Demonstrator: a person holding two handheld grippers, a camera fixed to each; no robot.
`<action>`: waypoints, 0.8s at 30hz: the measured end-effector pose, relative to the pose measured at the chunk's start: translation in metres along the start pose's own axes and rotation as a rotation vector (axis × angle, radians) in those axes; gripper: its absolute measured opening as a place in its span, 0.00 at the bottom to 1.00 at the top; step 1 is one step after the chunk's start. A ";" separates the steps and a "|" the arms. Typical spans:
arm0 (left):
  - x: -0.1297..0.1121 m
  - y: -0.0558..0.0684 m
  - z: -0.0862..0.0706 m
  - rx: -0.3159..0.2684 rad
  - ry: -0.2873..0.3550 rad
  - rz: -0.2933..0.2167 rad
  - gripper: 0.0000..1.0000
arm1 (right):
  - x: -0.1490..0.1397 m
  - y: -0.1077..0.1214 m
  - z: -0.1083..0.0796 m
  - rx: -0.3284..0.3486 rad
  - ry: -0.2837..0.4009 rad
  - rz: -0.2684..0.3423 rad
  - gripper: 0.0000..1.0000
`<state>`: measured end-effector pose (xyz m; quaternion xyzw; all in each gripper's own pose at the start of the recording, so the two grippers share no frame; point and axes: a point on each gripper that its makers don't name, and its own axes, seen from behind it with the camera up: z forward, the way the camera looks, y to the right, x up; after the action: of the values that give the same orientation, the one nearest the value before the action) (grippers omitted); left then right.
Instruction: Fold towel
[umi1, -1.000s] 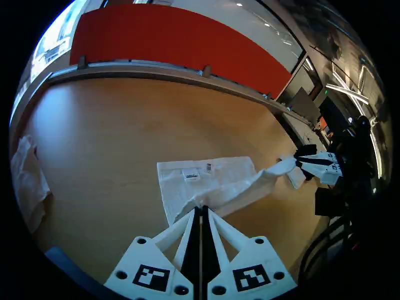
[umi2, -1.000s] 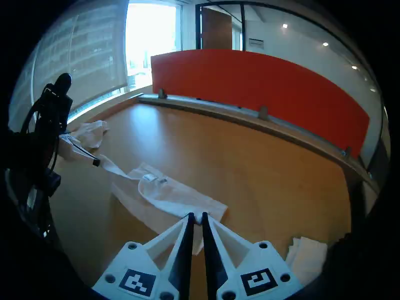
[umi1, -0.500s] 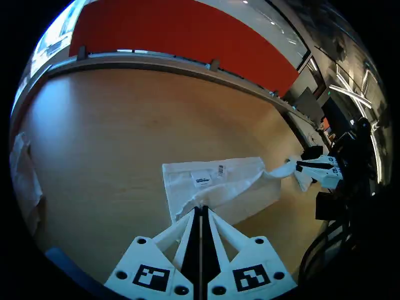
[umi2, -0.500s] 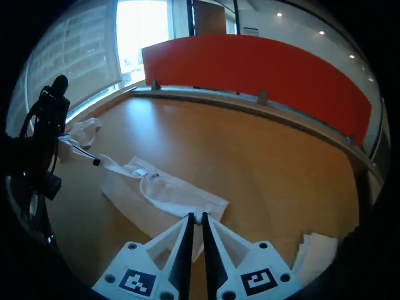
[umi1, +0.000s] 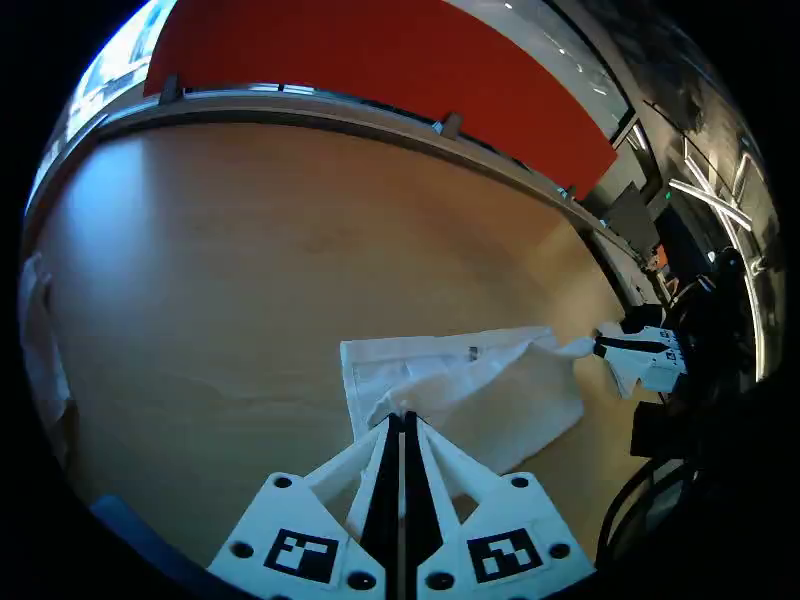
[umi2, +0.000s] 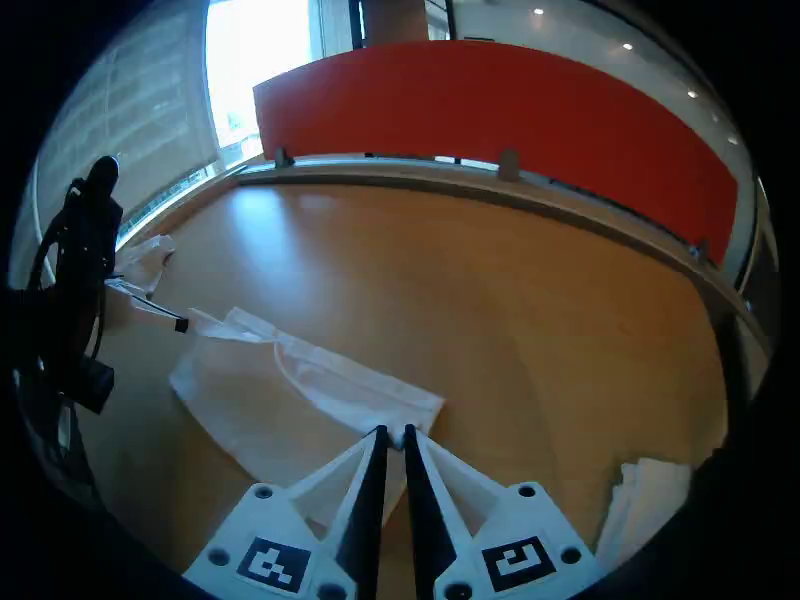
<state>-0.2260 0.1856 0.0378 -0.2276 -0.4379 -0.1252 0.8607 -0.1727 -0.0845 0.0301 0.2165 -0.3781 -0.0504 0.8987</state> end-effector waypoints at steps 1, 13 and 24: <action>-0.001 -0.001 0.002 0.003 -0.005 -0.008 0.06 | 0.000 0.001 0.002 -0.004 0.000 0.002 0.15; -0.001 -0.007 0.013 0.023 -0.018 -0.049 0.46 | -0.001 0.012 0.005 -0.052 0.003 0.011 0.44; 0.002 -0.012 0.002 0.066 0.007 -0.013 0.98 | 0.000 0.013 -0.005 -0.057 0.014 0.024 0.77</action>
<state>-0.2309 0.1765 0.0440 -0.1957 -0.4403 -0.1170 0.8684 -0.1703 -0.0707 0.0330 0.1867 -0.3729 -0.0490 0.9076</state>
